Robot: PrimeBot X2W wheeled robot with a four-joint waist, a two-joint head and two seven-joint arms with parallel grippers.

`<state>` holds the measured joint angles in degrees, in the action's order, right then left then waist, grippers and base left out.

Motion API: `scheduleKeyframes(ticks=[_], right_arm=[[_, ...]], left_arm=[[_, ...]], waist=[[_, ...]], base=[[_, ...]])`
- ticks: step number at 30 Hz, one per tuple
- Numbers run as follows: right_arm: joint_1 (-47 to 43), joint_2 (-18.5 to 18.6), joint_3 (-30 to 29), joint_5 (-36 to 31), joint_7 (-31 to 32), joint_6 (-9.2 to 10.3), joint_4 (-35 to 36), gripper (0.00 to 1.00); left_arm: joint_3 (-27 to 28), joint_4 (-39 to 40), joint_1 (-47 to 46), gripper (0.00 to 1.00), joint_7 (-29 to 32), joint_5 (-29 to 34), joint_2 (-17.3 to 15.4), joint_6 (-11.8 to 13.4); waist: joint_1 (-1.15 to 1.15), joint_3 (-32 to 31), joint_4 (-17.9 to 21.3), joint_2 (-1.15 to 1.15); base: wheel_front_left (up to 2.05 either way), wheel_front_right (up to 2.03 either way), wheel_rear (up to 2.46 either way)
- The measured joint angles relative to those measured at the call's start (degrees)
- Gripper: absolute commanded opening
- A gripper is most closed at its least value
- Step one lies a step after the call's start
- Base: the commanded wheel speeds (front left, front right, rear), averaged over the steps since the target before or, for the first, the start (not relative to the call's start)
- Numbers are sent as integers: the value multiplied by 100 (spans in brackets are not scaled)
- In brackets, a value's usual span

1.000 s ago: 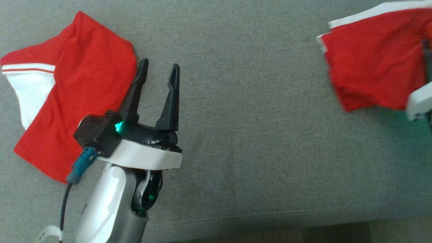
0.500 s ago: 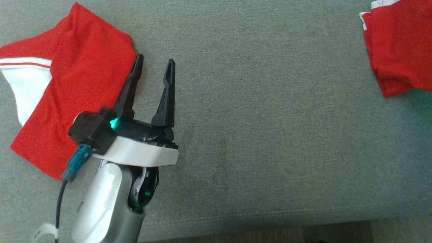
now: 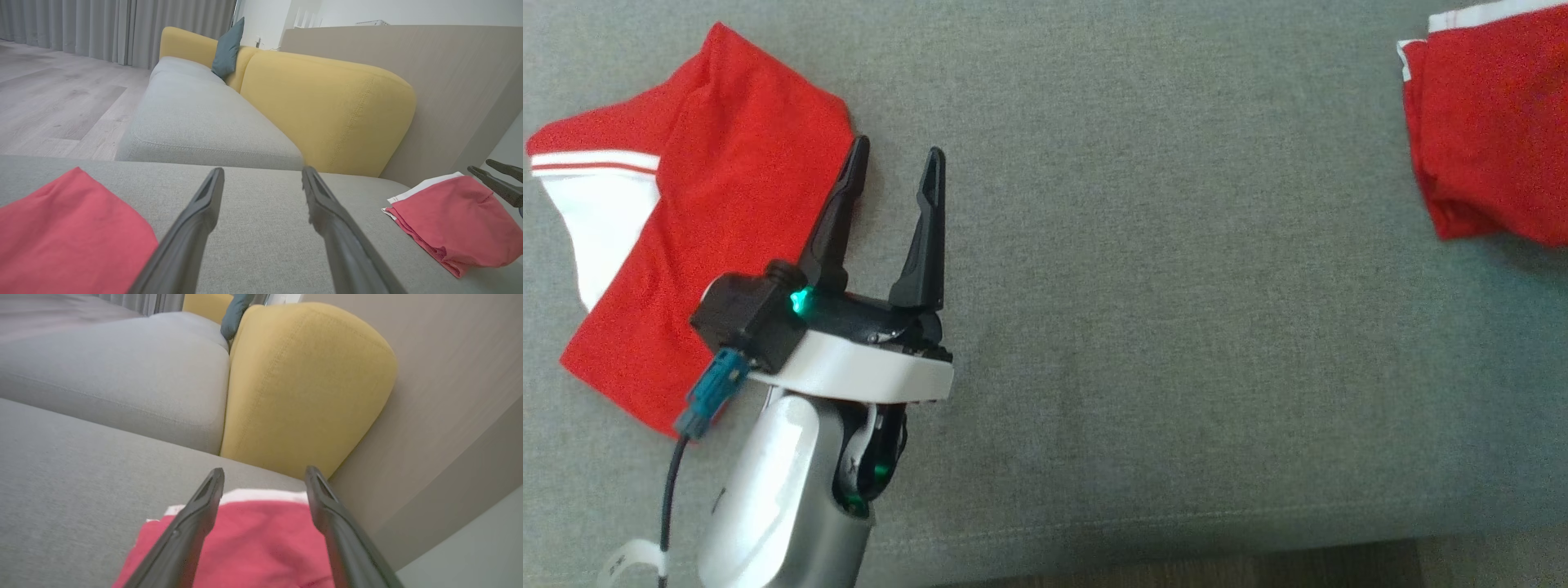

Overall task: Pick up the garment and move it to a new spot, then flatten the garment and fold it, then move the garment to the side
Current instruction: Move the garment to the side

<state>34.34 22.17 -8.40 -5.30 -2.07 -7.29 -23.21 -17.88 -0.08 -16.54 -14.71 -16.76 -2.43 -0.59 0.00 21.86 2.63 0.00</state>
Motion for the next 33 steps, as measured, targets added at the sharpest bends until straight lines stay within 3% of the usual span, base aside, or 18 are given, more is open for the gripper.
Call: scheduleKeyframes(ticks=[15, 24, 33], right_arm=[[-479, -835, 599, 190, -301, 0, 789, 100], [-1447, -1660, 824, 330, -604, 0, 824, 100], [-2398, -1894, 834, 360, -1036, 0, 769, 100]], left_arm=[[-5, -11, 302, 100, 0, -8, 0, 60], [41, -22, 762, 100, 0, -65, -2, 160], [209, -67, 1266, 100, 0, -119, -9, 212]], waist=[[0, -627, -80, 0], [0, -1244, -250, 0], [0, -1782, -378, 0]], base=[[0, 0, 0], [0, 0, 0], [0, 0, 0]])
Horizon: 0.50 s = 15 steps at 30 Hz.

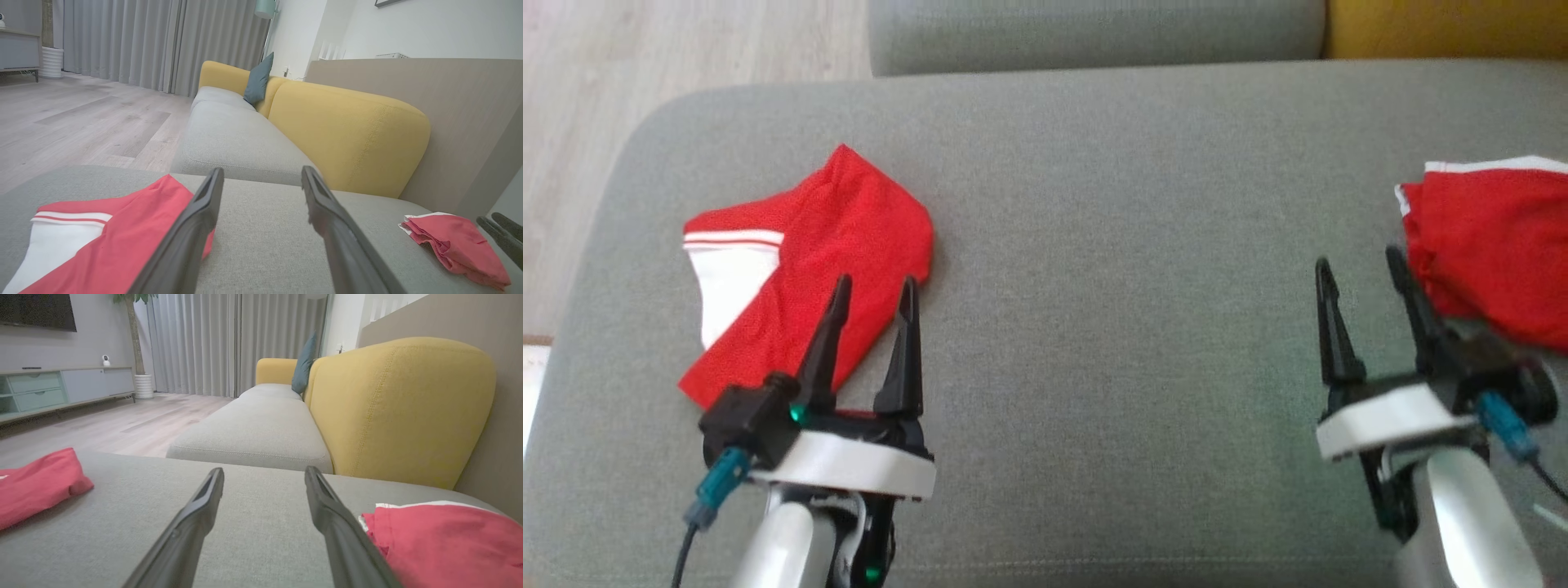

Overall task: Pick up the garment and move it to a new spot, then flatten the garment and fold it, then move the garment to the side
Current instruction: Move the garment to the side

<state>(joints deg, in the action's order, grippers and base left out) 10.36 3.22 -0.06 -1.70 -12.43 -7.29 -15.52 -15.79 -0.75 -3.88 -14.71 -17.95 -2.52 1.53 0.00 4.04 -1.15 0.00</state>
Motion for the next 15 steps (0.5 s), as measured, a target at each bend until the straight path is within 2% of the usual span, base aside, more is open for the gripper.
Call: scheduleKeyframes(ticks=[4, 15], right_arm=[[-304, -38, 10, 387, -78, 0, 79, 100], [-438, -45, 1, 543, -179, 0, 216, 100]], left_arm=[[18, -23, 136, 100, 1, 33, -1, 4], [31, -11, 271, 100, 1, 81, -2, 52]], waist=[[0, -155, -8, 0], [0, -236, 116, 0]], base=[[0, 0, 0], [0, 0, 0]])
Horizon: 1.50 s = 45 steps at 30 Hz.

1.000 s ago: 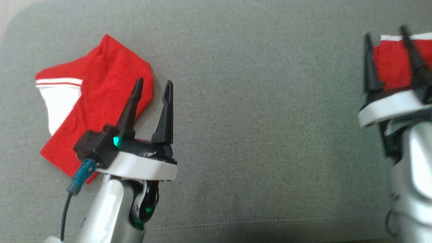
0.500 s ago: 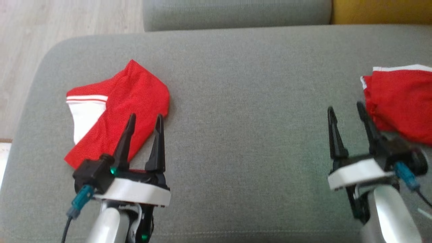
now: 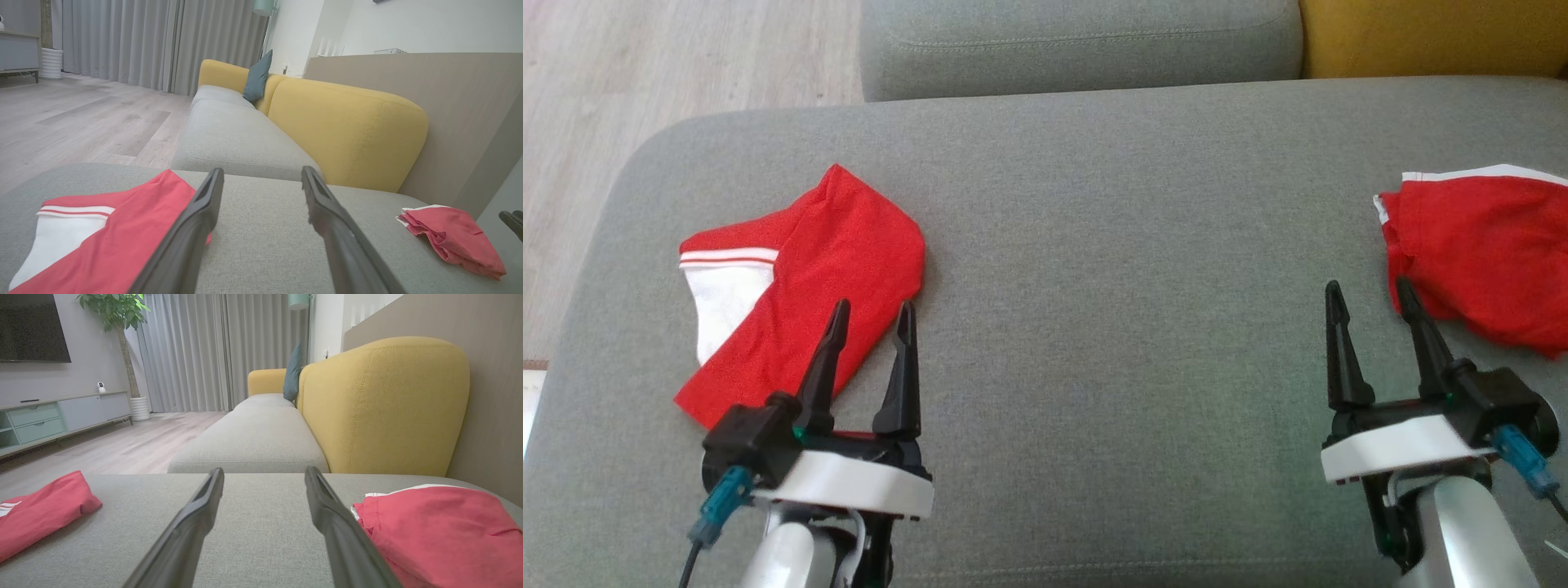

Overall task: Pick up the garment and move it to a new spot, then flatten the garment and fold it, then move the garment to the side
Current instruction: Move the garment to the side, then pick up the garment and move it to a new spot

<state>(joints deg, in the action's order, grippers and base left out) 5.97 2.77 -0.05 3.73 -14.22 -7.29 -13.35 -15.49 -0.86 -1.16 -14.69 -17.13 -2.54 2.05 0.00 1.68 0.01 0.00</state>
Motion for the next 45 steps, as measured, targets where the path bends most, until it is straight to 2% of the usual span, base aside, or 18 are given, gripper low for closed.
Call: scheduleKeyframes(ticks=[14, 21, 26, 45], right_arm=[[-93, -1, -2, 53, -14, 0, 33, 100], [-94, -1, 11, 74, -15, 0, 37, 100], [-97, -1, 108, 73, -15, 0, 35, 100], [-210, -7, 346, 130, -15, 0, -47, 100]], left_arm=[[-13, 31, -3, 100, 0, -1, 0, 5], [-15, 22, -7, 100, 0, 0, 0, 49], [-11, 18, -8, 100, 0, 0, 0, 59], [210, 31, -2, 100, 0, 29, -3, 182]], waist=[[0, 54, -17, 0], [0, 31, -192, 0], [0, 6, -494, 0], [0, -19, -2038, 0]], base=[[0, 0, 0], [0, 0, 0], [0, 0, 0], [0, 0, 0]])
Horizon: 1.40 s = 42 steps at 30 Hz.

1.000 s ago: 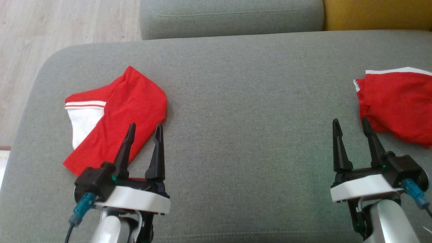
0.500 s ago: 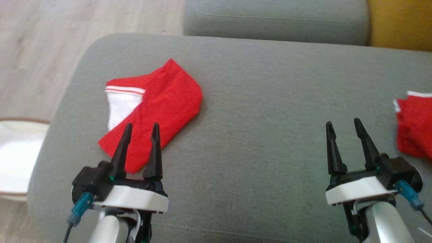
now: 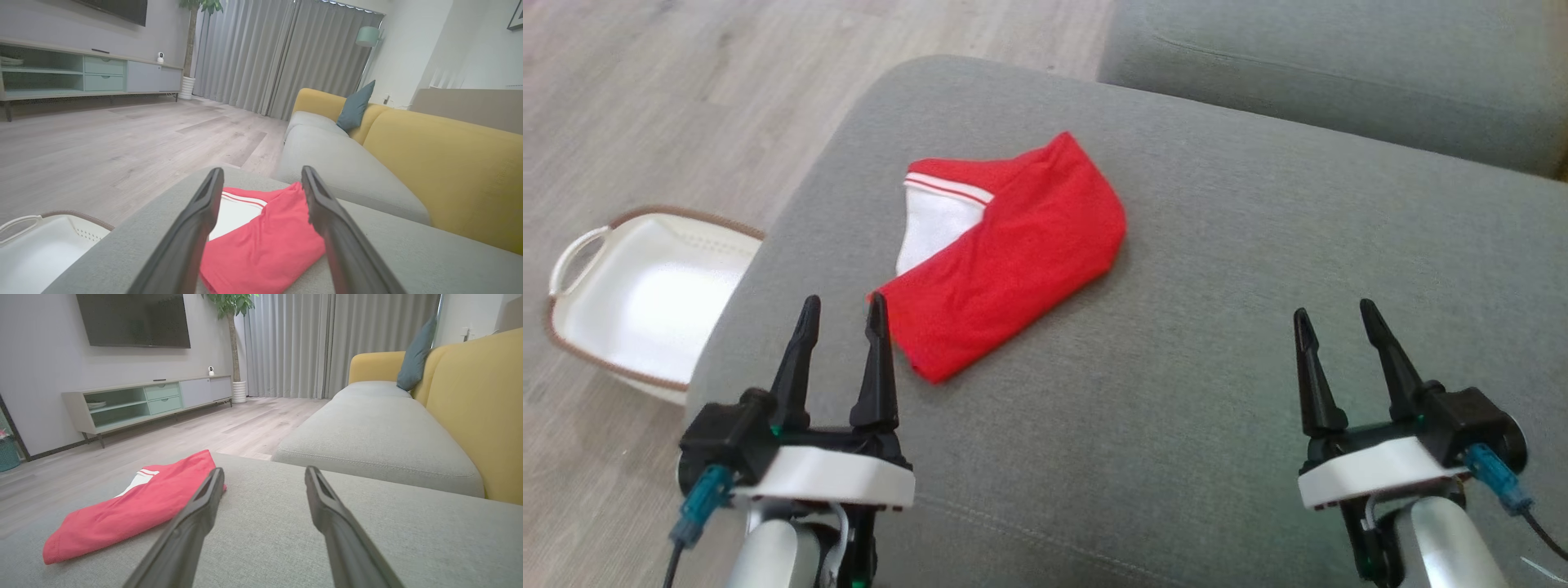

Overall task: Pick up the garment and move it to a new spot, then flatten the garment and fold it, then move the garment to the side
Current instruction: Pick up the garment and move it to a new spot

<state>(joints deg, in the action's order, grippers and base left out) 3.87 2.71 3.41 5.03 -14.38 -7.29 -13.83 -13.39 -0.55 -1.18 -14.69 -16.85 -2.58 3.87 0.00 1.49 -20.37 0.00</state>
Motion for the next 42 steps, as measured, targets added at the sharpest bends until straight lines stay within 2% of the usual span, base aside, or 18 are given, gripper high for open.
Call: scheduleKeyframes(ticks=[6, 14, 17, 22, 27, 33, 34, 42], right_arm=[[-1, 0, 38, 22, 0, 0, -33, 100], [13, 0, 38, 44, 0, 0, -18, 100], [25, -1, -71, -23, 3, 0, 30, 100], [216, -2, -425, -272, 103, 0, 315, 100], [467, -1, -642, -492, 315, 0, 691, 100], [638, 0, -781, -657, 525, 0, 1122, 100], [638, 0, -781, -657, 525, 0, 1122, 100], [851, 2, -768, -724, 686, 0, 1595, 100]], left_arm=[[104, 2, 3, 100, 0, 12, 0, 0], [381, 16, -14, 100, -1, 79, 1, -49], [531, -154, -125, 100, -1, 236, 4, -224], [676, -1092, -945, 100, -1, 458, -124, -662], [441, -2215, -1989, 100, 264, 444, -389, -996], [-46, -3362, -3324, 100, 945, 181, -611, -1102], [-46, -3362, -3324, 100, 945, 181, -611, -1102], [-1223, -4276, -4351, 100, 1878, -1007, -954, -1143]], waist=[[0, -2, -196, 0], [0, 199, -136, 0], [0, 335, -79, 0], [0, 694, 54, 0], [-1, 1047, 198, 0], [-1, 1501, 426, 0], [-1, 1501, 426, 0], [-2, 2108, 797, 0]], base=[[0, 0, 0], [0, 0, 0], [0, 0, 0], [0, 0, 0], [0, 0, 0], [0, 0, 0], [0, 0, 0], [0, 0, 0]])
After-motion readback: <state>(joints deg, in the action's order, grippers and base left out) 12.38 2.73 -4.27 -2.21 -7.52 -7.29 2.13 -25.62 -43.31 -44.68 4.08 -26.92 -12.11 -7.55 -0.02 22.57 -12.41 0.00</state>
